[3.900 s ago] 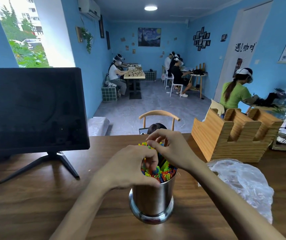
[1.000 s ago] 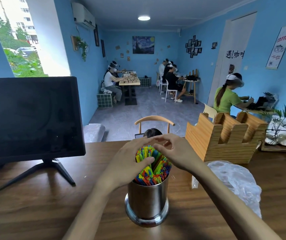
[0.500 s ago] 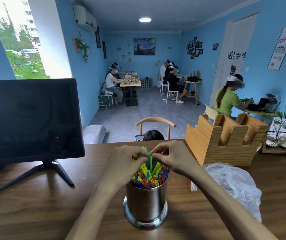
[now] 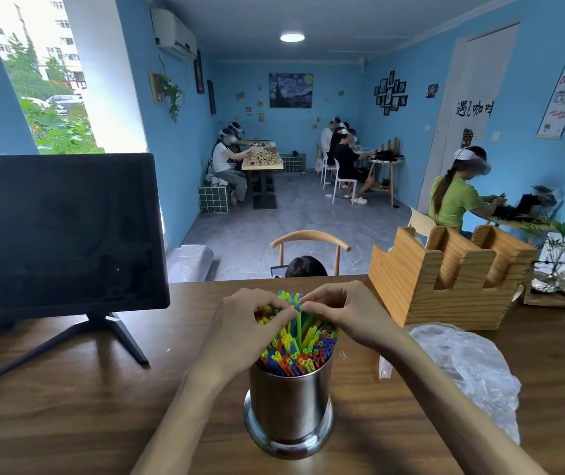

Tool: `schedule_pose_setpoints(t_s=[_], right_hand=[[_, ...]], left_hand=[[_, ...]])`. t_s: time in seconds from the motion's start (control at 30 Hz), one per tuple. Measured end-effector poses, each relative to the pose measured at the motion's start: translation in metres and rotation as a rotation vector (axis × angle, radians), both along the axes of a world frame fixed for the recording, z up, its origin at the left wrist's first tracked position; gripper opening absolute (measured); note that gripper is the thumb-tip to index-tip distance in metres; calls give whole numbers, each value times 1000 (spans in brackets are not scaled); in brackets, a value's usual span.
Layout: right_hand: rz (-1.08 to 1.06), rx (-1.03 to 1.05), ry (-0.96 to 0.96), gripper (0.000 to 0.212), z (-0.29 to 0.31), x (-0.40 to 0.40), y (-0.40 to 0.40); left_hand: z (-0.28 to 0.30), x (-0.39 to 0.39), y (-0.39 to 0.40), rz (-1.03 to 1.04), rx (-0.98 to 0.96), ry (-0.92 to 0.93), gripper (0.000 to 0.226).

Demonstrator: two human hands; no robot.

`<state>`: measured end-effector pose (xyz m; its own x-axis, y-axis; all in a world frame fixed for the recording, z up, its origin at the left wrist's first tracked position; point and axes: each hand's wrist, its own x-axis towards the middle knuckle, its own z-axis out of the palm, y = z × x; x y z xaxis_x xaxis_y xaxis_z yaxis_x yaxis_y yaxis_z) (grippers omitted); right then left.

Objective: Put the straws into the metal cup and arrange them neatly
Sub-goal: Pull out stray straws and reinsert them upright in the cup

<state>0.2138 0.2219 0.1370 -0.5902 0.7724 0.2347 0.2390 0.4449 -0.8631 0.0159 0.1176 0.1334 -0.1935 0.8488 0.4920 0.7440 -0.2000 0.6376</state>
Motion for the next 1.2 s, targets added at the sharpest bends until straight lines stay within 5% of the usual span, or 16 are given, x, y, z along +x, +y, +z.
schedule_pose_setpoints(t_s=[0.2, 0.37, 0.63, 0.77, 1.2], right_hand=[[-30, -114, 83, 8, -1, 6, 2], [1, -173, 101, 7, -4, 5, 1], [-51, 57, 116, 8, 2, 0, -12], [138, 207, 16, 17, 4, -4, -24], [7, 396, -134, 22, 15, -2, -17]], left_hand=[[-5, -2, 4, -25, -7, 27, 24], [-13, -7, 5, -182, -228, -405, 27], [-15, 1, 1, -215, -194, -751, 28], [-16, 2, 1, -227, -191, -828, 26], [-17, 6, 0, -184, -186, -827, 18]])
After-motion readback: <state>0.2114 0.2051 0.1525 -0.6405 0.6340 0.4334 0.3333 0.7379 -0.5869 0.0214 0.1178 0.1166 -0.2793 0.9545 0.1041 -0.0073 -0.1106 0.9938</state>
